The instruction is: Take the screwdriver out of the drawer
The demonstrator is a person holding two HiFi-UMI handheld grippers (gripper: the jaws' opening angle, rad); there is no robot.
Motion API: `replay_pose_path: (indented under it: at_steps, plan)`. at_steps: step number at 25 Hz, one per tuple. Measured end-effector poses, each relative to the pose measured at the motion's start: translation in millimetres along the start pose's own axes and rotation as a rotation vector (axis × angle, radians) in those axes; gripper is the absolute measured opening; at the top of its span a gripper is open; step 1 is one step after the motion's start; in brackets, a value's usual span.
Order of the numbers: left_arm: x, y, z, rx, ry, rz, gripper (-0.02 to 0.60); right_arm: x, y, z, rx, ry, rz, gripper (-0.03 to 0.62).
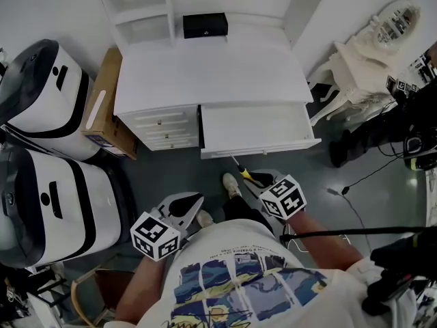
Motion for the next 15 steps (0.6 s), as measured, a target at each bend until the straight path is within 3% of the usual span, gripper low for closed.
replay_pose_path:
  at_steps: [15]
  plan:
    - [1.9,-4.3,8.6,-0.018,-0.002,-0.007,0.014,-0.8,-9.1,7.9,0.010,-0.002,-0.013,0.094]
Point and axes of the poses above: the fingertips, and each gripper's own axes: y backward along the fingers, x to its right, z out of its underside, the point moved 6 cm from there along y, backward along the fingers, and after that the axes turned 12 degrees about -x, right-handed, at the moved point
